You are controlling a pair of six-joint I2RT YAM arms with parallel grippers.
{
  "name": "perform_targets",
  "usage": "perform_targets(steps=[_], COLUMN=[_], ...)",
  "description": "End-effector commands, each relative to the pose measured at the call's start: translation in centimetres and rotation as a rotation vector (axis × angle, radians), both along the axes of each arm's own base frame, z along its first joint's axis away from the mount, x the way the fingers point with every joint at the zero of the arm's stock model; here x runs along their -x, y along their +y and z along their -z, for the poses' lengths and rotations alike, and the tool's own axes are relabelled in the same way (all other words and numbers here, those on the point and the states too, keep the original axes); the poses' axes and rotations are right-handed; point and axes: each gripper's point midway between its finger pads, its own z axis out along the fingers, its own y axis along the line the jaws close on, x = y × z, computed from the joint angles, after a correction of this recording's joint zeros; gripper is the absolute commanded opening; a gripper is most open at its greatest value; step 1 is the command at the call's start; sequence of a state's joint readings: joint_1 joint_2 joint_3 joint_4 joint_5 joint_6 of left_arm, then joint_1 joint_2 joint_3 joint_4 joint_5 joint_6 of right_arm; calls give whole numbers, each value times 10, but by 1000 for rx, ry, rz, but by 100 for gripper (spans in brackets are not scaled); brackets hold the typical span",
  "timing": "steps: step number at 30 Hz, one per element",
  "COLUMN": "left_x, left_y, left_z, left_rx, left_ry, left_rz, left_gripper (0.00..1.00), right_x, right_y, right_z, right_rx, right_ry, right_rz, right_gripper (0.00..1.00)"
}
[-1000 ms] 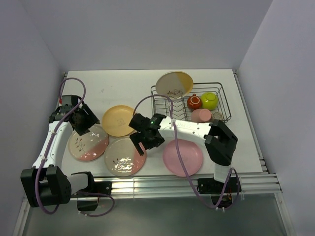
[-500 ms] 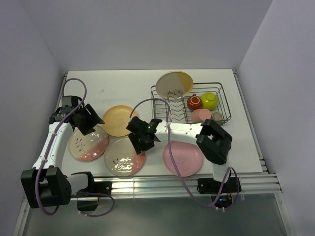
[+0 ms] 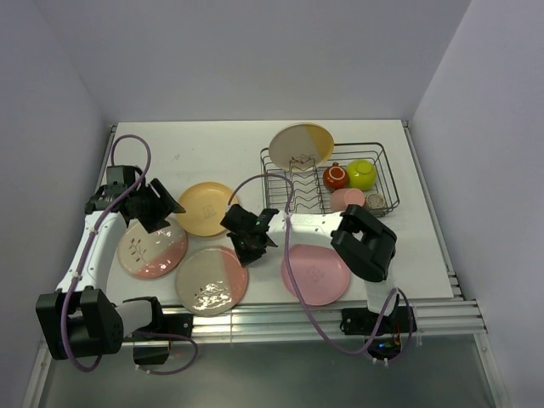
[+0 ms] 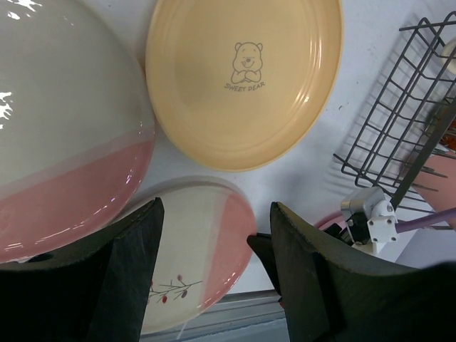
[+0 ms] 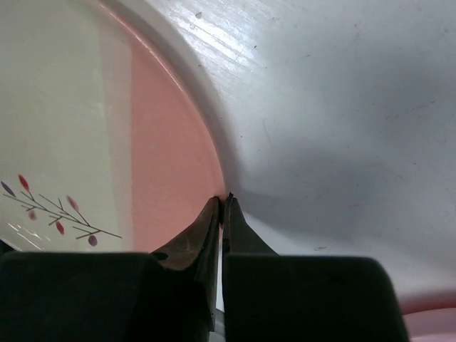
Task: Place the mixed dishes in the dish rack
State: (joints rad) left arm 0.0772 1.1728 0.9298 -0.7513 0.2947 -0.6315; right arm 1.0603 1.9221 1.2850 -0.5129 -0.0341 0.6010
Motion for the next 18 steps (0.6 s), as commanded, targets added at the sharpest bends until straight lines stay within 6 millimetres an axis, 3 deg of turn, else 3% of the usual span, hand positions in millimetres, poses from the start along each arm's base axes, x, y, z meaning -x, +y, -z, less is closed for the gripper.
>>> perform_targets(steps=[1,7,18], left_x=[-5,-8,-7], left_y=[-4,-4,-19], left_z=[-12,-13,-11], left_rx=[17,21,102], left_ry=[-47,-49,-43], left_rz=[19,13,57], left_gripper=[67,67,67], right_x=[0,-46,-123], right_y=[-4,7,-14], right_z=[4,-47,-69], right_rx=[47,11,-8], right_ry=[-23,-115,-38], right_rz=[-31,25,148], right_gripper=[0,0,0])
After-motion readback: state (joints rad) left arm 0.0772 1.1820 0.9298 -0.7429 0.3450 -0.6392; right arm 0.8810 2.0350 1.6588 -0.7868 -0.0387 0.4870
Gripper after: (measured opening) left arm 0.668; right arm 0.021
